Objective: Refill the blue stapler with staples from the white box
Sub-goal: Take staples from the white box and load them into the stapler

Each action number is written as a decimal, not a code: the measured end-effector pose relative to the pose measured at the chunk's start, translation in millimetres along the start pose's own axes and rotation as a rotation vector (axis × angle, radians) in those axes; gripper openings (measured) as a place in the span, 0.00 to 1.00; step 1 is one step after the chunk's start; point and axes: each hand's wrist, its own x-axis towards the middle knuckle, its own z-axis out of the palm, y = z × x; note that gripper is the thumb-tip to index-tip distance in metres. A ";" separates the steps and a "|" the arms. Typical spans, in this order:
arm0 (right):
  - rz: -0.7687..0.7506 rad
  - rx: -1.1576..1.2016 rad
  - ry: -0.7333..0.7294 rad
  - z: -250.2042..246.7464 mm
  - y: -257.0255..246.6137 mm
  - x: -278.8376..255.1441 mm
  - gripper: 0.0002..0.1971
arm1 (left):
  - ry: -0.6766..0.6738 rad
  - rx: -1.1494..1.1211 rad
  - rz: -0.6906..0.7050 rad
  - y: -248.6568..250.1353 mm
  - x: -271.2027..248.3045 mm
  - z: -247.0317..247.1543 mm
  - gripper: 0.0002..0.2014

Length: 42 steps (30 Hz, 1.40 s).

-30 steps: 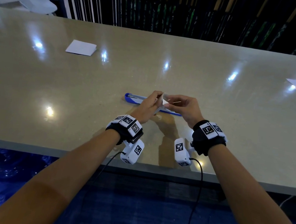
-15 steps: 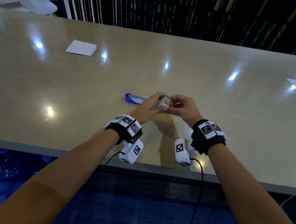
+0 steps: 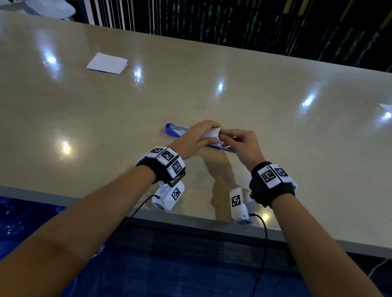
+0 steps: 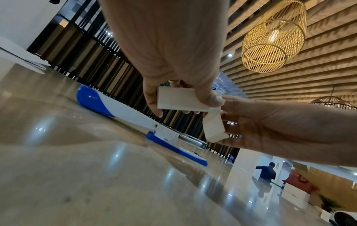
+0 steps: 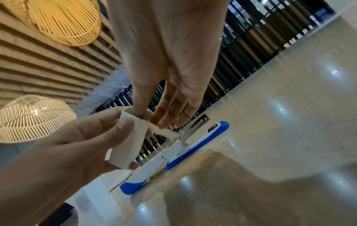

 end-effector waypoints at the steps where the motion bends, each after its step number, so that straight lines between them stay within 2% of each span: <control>1: 0.007 0.003 0.005 0.8 1.9 1.2 0.13 | -0.012 0.016 -0.001 0.8 0.4 -0.8 0.18; 8: 0.030 0.050 0.007 3.9 4.4 4.2 0.14 | -0.093 0.162 0.023 4.0 5.5 -10.8 0.19; 13: 0.059 0.063 0.073 6.3 8.2 4.4 0.11 | -0.151 0.257 0.049 6.8 8.2 -16.6 0.21; 18: 0.060 0.055 0.149 7.0 6.5 4.6 0.10 | -0.136 0.301 0.042 7.3 7.9 -20.5 0.21; 21: 0.079 0.061 0.111 6.1 3.9 0.7 0.12 | -0.138 0.326 0.031 6.2 7.3 -24.2 0.22; 24: 0.178 0.087 0.041 7.3 1.6 -2.4 0.13 | -0.138 0.424 0.082 10.8 9.0 -27.5 0.23; 27: 0.254 0.150 0.029 8.7 0.1 -2.8 0.13 | -0.131 0.539 0.133 18.0 13.5 -29.7 0.24; 32: 0.308 0.250 0.004 10.5 0.1 -5.0 0.11 | -0.185 0.656 0.143 23.4 19.2 -33.6 0.25; 36: 0.359 0.331 -0.092 10.3 -1.6 -7.6 0.05 | -0.218 0.644 0.125 25.4 21.4 -33.9 0.26; 42: 0.392 0.400 -0.009 10.2 -3.6 -5.4 0.05 | -0.163 0.462 0.065 20.3 18.0 -28.9 0.21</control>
